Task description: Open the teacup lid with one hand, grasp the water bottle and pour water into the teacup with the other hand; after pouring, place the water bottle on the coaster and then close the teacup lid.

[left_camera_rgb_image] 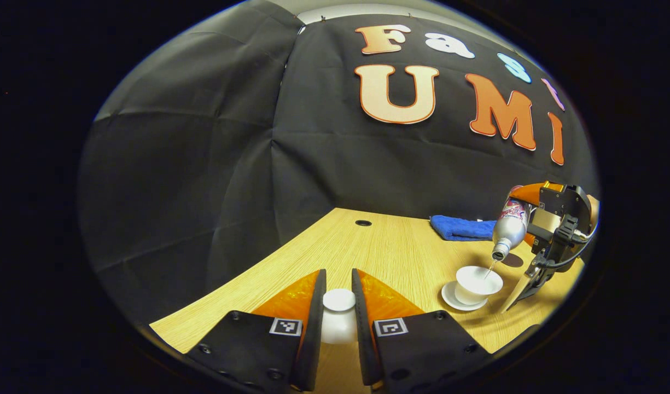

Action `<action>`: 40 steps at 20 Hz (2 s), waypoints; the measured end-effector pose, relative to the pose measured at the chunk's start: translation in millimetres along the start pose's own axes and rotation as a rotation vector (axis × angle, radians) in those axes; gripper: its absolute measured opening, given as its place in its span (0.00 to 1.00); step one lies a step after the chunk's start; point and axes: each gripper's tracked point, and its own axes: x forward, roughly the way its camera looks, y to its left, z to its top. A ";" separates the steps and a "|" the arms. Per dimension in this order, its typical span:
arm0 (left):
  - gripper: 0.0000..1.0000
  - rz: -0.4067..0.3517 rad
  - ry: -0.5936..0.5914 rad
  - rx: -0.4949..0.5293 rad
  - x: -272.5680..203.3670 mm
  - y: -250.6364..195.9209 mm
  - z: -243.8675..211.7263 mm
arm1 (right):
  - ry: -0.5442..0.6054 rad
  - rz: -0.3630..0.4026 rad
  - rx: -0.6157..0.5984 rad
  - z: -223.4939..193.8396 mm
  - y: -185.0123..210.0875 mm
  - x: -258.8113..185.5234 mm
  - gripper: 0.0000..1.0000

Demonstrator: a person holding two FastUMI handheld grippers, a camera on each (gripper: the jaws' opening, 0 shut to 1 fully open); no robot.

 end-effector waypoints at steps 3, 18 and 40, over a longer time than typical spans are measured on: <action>0.34 -0.009 -0.003 -0.007 1.4 -4.1 -0.2 | 0.011 -0.022 -0.012 -1.6 -2.3 -0.2 0.77; 0.29 -0.026 -0.012 -0.001 0.6 -6.3 3.4 | 0.012 -0.090 -0.043 -10.9 -32.4 3.6 0.77; 0.34 -0.045 -0.028 0.021 8.1 -19.0 12.6 | -0.034 0.125 0.217 25.1 52.1 4.1 0.78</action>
